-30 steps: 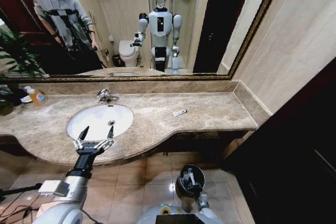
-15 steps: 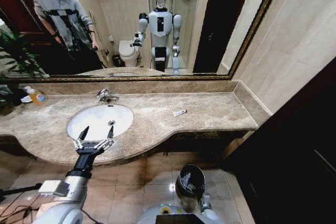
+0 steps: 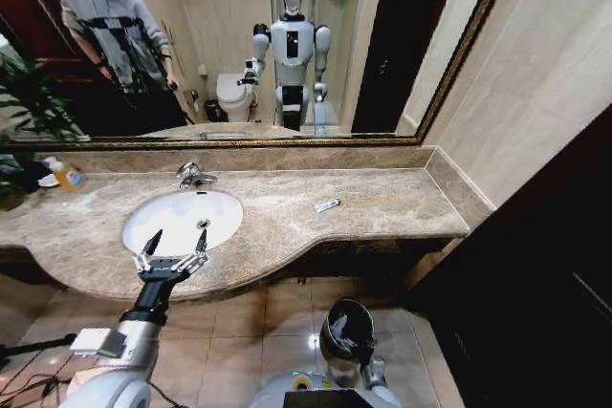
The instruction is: Pick up the trash from the sink and place it in the trash bin.
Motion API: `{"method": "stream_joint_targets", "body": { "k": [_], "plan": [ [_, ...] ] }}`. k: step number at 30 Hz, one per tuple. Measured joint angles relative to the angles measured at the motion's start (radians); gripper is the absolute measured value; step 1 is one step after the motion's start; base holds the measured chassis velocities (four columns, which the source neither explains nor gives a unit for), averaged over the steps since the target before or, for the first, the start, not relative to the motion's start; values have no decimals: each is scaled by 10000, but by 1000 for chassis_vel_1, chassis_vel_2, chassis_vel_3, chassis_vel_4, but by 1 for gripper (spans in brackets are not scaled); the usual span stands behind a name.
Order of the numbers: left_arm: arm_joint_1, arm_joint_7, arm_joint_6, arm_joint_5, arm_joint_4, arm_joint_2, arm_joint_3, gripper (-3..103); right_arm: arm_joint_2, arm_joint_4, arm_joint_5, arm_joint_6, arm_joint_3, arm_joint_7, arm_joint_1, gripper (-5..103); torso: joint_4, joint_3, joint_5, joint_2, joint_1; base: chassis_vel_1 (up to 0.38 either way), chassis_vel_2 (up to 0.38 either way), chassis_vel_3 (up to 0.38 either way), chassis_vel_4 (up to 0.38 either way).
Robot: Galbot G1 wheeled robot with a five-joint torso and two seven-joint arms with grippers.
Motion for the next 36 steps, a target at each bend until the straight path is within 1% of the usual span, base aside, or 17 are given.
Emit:
{"method": "stream_joint_targets", "body": {
  "k": [1, 2, 5, 6, 7, 10, 11, 14, 15, 17, 20, 23, 27, 28, 31, 32, 36],
  "plan": [
    [0, 0, 0, 0, 0, 0, 0, 100, -35, 768, -68, -196, 33, 1, -416, 100, 2, -1, 0, 0, 0, 0, 0, 0, 0],
    [0, 0, 0, 0, 0, 0, 0, 100, -35, 768, -68, -196, 33, 1, -416, 100, 2, -1, 0, 0, 0, 0, 0, 0, 0],
    [0, 0, 0, 0, 0, 0, 0, 100, -269, 2796, 129, -529, 116, 49, -1543, 100, -2, -1, 2, 0, 0, 0, 0, 0, 0],
    [0, 0, 0, 0, 0, 0, 0, 100, -381, 3353, 136, -533, 143, 99, -1838, 100, -1, -1, 1, 1, 0, 0, 0, 0, 0],
    [0, 0, 0, 0, 0, 0, 0, 100, -381, 3353, 136, -533, 143, 99, -1838, 100, -1, -1, 1, 1, 0, 0, 0, 0, 0],
    [0, 0, 0, 0, 0, 0, 1, 100, -692, 4954, 316, -413, 225, 116, -2730, 100, -2, 0, 0, 0, 0, 0, 0, 0, 0],
    [0, 0, 0, 0, 0, 0, 1, 100, -692, 4954, 316, -413, 225, 116, -2730, 100, -2, 0, 0, 0, 0, 0, 0, 0, 0],
    [-1, 0, 0, 0, 0, 0, 0, 100, -665, 6568, 716, -444, 329, 159, -3526, 100, -2, 0, -2, 0, 0, 0, 0, 0, 0],
    [-1, 0, 0, 0, 0, 0, 0, 100, -665, 6568, 716, -444, 329, 159, -3526, 100, -2, 0, -2, 0, 0, 0, 0, 0, 0],
    [0, 0, 0, 0, 0, 0, 0, 100, -500, 7828, 834, -678, 420, 166, -4145, 100, 0, 0, -2, 0, -1, 0, 0, 0, 0],
    [0, 0, 0, 1, 0, 0, 0, 100, -445, 8426, 904, -791, 419, 153, -4552, 100, -2, 0, -2, 0, -1, 0, 0, 0, 0],
    [0, 0, 0, 0, 0, 0, 0, 100, -331, 9820, 1331, -881, 313, 91, -5346, 100, -2, 0, -1, 0, -1, 0, 0, 0, 0],
    [0, 0, 0, 1, 0, 0, 0, 100, -272, 10706, 1591, -1033, 298, 35, -5673, 100, -1, 0, 0, 1, -1, 0, 0, 0, 0],
    [0, 0, 0, 0, 0, 0, 0, 100, -281, 11758, 1834, -1415, 302, -148, -6019, 100, 0, 0, -4, 0, 0, 0, 0, 0, 0],
    [0, 0, 0, 1, 0, 0, 0, 100, -420, 13050, 2104, -1966, 270, -522, -6404, 100, -1, 0, -3, 1, 0, 0, 0, 0, 0],
    [0, 0, 0, 1, 0, 0, 0, 100, -420, 13050, 2104, -1966, 270, -522, -6404, 100, -1, 0, -3, 1, 0, 0, 0, 0, 0],
    [0, 0, 0, 0, 0, 0, 0, 100, -537, 13946, 2412, -2811, -204, -971, -6248, 100, -1, 0, -4, 0, 0, 0, 0, 0, 0]
  ]
}}
